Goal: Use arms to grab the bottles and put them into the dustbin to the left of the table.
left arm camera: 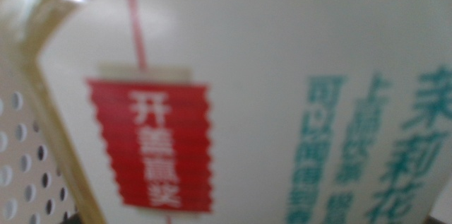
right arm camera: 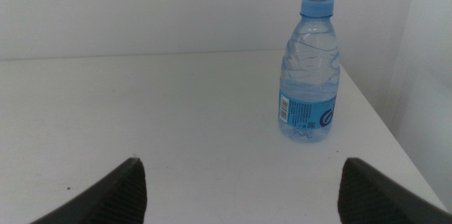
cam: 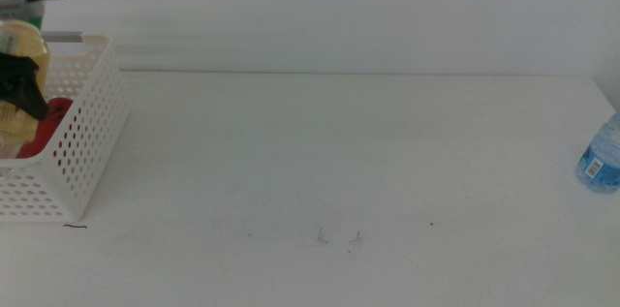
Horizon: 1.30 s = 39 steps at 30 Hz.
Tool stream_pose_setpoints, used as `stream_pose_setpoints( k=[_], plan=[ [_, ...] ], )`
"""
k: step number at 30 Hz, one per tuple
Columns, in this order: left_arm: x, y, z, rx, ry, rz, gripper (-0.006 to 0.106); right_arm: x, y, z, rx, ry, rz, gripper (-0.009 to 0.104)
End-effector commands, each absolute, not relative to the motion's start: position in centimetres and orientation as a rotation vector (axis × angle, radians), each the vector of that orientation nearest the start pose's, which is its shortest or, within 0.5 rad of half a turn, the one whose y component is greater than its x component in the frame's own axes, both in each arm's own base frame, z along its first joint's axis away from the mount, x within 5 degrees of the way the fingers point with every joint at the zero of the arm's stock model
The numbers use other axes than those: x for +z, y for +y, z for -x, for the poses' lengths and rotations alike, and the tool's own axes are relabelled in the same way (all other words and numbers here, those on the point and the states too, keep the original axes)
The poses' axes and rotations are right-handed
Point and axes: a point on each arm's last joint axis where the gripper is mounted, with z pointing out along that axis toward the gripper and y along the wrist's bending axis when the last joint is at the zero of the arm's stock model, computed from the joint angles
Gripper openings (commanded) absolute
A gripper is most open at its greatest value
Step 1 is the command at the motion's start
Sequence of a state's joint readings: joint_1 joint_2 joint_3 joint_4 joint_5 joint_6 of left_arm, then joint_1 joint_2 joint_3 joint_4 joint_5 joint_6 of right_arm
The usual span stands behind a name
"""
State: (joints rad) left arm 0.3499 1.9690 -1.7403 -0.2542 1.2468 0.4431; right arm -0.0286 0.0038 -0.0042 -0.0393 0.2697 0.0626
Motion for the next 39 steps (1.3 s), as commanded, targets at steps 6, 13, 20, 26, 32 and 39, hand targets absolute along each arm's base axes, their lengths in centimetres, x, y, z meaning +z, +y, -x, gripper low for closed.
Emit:
stream_pose_setpoints(
  k=[6, 13, 20, 26, 32, 39],
  plan=[
    [24.7, 12.1, -39.9, -0.272, 2.896, -0.043, -0.001, 19.0, -0.3, -5.5, -0.031, 1.744, -0.045, 0.086],
    [24.4, 11.8, -40.1, -0.321, 2.882, -0.055, 0.040, 19.0, -0.3, -5.5, -0.031, 1.744, -0.045, 0.086],
    [24.9, 11.5, -40.1, -0.344, 2.849, -0.120, 0.094, 19.0, -0.3, -5.5, -0.031, 1.744, -0.045, 0.086],
    [30.0, 9.8, -39.1, -0.446, 2.649, -0.189, 0.094, 19.0, -0.3, -5.5, -0.031, 1.744, -0.045, 0.086],
    [36.8, 6.0, -36.3, -0.437, 2.480, -0.265, 0.094, 19.0, -0.3, -5.5, -0.031, 1.744, -0.045, 0.086],
    [43.5, -3.6, -31.2, -0.480, 2.308, -0.463, 0.094, 19.0, -0.3, -5.5, -0.031, 1.744, -0.045, 0.086]
  ],
)
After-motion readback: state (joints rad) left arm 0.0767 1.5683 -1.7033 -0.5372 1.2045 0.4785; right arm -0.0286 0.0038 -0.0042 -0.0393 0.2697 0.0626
